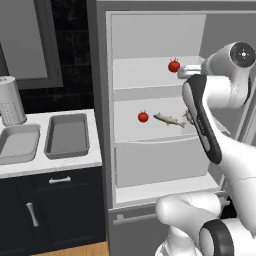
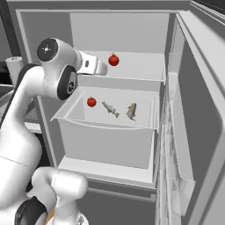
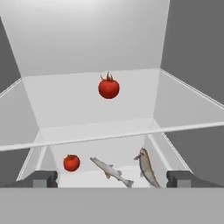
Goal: Place one tomato and one fish in each tupperware on the nearby counter, to pack two identical lunches.
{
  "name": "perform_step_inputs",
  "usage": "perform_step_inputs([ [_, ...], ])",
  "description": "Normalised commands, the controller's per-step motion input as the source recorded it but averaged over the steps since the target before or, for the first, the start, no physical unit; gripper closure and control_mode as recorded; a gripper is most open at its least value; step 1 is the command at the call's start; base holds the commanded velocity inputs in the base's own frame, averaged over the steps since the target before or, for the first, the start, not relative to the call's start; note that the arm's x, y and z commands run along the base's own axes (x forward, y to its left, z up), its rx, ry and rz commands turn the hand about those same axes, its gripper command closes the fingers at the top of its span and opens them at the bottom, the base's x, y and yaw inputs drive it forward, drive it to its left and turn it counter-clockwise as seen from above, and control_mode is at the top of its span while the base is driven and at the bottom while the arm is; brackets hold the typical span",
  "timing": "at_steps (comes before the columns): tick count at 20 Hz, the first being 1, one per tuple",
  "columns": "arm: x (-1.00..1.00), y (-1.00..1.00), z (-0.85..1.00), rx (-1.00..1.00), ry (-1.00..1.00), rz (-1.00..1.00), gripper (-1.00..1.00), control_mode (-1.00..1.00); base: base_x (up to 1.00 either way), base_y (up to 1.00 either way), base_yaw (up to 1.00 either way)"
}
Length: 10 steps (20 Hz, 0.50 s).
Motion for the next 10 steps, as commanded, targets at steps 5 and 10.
perform_step_inputs([
  [5,0.84,-0.05,-0.15,0.00,0.05,0.00,-1.00,-1.00,0.00,0.00,0.00],
  [10,0.98,-0.02,-0.21,0.00,0.01,0.00,-1.00,-1.00,0.00,0.00,0.00],
])
